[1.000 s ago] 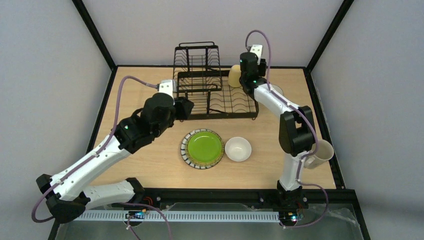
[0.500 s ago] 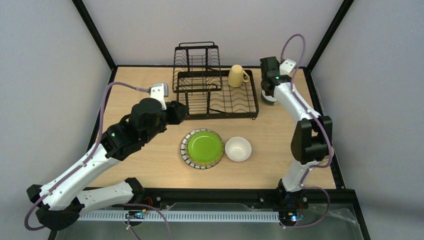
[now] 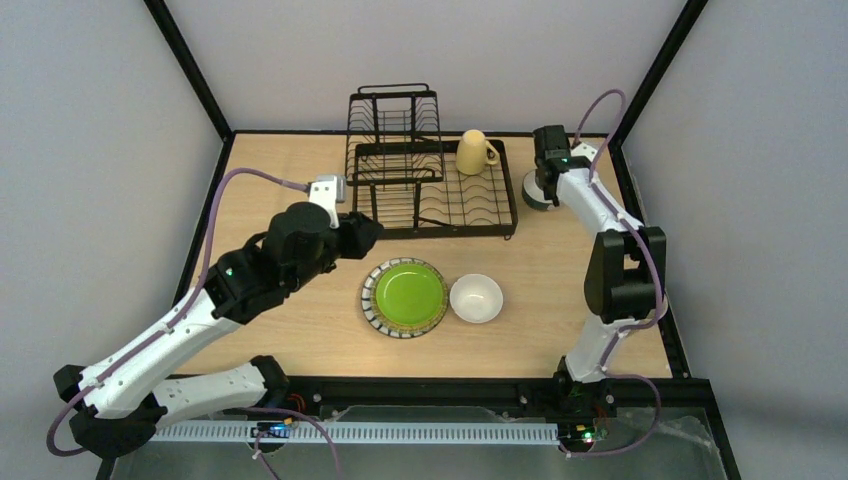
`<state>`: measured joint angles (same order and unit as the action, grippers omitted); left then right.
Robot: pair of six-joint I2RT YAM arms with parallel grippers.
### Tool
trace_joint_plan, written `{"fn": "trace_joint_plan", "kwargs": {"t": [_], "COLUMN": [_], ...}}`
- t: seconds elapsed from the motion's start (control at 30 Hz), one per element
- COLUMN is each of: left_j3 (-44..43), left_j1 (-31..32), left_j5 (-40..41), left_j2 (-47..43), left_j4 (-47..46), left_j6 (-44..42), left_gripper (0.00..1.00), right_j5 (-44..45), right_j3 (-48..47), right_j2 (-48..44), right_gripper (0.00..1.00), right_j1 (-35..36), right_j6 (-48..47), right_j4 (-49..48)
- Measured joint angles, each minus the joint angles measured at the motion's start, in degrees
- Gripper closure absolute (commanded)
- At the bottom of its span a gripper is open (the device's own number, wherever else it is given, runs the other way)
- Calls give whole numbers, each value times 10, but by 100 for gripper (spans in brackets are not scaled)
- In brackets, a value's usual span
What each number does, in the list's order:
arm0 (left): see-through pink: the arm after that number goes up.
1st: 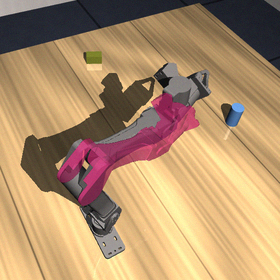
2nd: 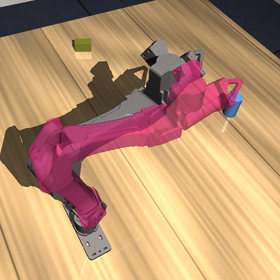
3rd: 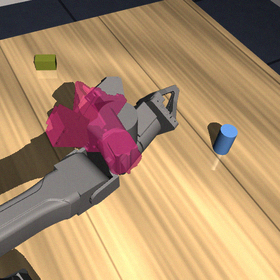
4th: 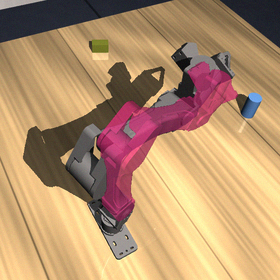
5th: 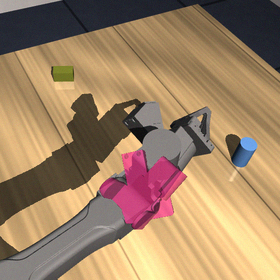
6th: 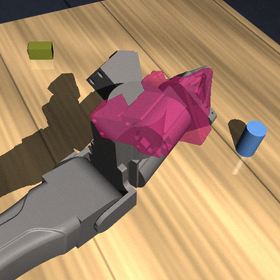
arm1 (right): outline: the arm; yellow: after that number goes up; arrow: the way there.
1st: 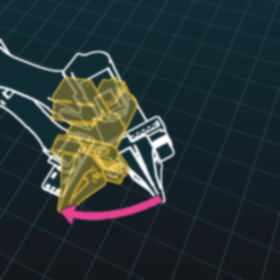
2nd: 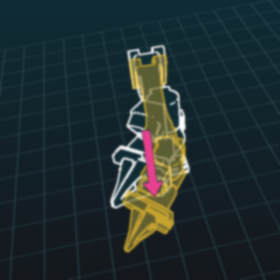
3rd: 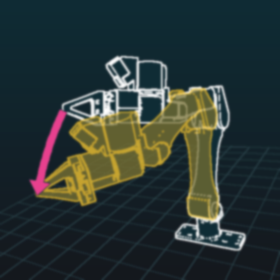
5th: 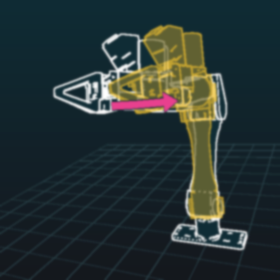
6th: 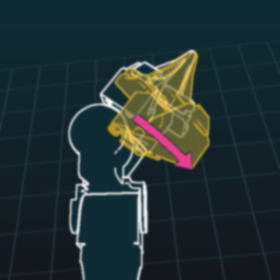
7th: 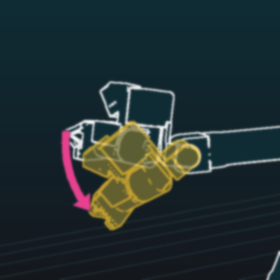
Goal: Load the mixed dishes into the dish rack
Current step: Grab the bowl at the center of the board.
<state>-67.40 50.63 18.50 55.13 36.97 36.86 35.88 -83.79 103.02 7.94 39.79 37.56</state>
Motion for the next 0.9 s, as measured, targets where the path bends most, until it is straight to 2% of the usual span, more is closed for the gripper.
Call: {"fn": "trace_joint_plan", "kwargs": {"t": [0.73,0.9], "left_j3": [0,0], "left_j1": [2,2], "left_j5": [-3,-3], "left_j2": [29,39], "left_j4": [4,4], "left_j6": [0,0], "left_gripper": [2,2], "right_j5": [-68,-75], "right_j3": [-12,-24], "right_j2": [113,134], "right_gripper": [23,34], "right_j1": [-40,-50], "right_j6": [5,1], "right_j4": [-35,-41]}}
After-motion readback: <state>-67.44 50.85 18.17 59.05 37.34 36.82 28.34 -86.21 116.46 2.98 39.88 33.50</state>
